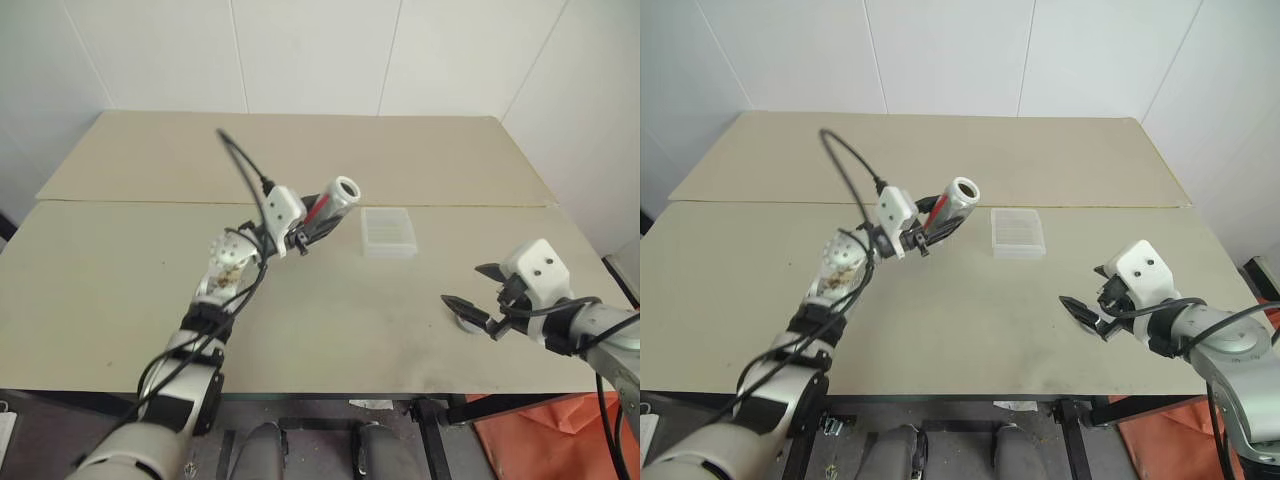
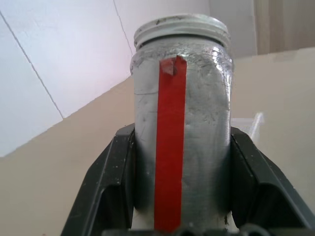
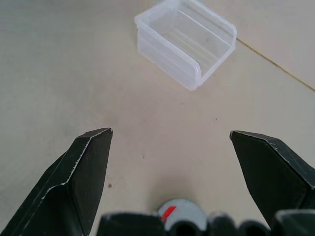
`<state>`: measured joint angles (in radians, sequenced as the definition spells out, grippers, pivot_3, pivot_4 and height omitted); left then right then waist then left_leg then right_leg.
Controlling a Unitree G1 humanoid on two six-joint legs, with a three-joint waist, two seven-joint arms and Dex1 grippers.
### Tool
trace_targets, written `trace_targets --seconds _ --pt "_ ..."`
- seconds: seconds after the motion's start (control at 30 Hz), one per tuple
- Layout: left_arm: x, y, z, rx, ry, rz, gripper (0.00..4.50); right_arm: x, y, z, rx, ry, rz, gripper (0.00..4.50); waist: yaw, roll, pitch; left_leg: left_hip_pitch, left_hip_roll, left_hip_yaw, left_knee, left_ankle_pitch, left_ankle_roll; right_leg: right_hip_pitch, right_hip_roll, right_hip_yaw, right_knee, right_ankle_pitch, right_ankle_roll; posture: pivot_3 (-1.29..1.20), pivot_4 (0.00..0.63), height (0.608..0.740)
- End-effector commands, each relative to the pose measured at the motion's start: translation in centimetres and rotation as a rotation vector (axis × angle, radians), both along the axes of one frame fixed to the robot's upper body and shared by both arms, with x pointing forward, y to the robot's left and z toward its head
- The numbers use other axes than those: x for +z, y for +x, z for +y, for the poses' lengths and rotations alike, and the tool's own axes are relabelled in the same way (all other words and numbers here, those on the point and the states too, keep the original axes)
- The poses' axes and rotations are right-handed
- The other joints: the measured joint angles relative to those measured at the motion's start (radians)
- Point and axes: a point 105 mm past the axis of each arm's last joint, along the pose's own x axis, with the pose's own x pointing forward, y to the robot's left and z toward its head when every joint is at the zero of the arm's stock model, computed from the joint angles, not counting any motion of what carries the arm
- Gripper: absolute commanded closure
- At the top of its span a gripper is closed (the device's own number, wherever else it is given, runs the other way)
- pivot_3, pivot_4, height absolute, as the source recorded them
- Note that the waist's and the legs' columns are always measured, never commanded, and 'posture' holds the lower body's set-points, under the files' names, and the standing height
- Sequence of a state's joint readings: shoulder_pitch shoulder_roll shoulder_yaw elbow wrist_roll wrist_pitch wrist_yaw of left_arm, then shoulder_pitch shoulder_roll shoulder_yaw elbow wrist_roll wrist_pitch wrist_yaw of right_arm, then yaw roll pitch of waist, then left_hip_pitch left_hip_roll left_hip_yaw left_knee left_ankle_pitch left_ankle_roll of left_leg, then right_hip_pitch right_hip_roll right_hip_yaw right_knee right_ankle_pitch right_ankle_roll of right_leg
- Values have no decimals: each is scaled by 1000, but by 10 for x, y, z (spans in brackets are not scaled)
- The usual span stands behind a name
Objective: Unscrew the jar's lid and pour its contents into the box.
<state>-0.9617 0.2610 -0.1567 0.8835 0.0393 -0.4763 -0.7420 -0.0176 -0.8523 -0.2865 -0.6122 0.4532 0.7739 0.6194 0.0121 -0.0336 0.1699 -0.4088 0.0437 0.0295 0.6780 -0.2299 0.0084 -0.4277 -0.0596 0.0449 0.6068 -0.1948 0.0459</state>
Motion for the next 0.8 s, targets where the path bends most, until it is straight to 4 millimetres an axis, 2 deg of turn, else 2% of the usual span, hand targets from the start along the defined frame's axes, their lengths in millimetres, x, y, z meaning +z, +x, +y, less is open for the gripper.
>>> trace_targets --seconds 0.03,0.23,0.33,0.43,0.53,0.6,0.7,0.8 --pt "15 7 -19 -4 250 -236 2434 18 -2 7 19 -4 -91 13 1 0 0 -1 0 0 -1 0 0 -1 0 0 -1 0 0 0 150 740" --pt "30 24 -45 30 774 -701 2434 20 -8 11 17 4 -108 13 3 0 0 -11 -1 0 -1 -1 1 -5 -1 0 -7 3 1 0 150 740" --pt "41 28 -56 39 915 -865 2434 15 -10 8 -11 -6 -96 13 5 0 0 -17 -2 0 -1 -2 1 -11 -1 0 -8 5 -1 0 150 740" --pt "49 26 -76 -7 1086 -1064 2434 8 -17 7 -30 -19 -84 13 12 -1 0 -18 -2 0 -1 -2 1 -12 -1 0 -9 5 -1 0 150 740" --pt "56 19 -102 -58 1193 -1287 2434 5 -24 8 -52 6 -72 13 17 -1 0 -21 -2 0 0 -3 1 -14 -2 0 -10 4 0 0 150 740" --pt "57 18 -111 -94 1310 -1432 2434 3 -27 5 -85 12 -58 13 23 -1 0 -21 -3 0 0 -3 0 -14 -2 0 -10 3 2 0 150 740" --pt "55 17 -118 -130 1415 -1533 2434 2 -31 -1 -142 -4 -54 13 25 -1 1 -21 -3 0 1 -3 0 -14 -2 0 -9 2 4 0 150 740" --pt "56 14 -124 -149 1435 -1592 2434 0 -38 -4 -174 0 -51 13 22 -1 1 -21 -2 0 1 -3 0 -15 -1 1 -7 1 5 0 150 740"
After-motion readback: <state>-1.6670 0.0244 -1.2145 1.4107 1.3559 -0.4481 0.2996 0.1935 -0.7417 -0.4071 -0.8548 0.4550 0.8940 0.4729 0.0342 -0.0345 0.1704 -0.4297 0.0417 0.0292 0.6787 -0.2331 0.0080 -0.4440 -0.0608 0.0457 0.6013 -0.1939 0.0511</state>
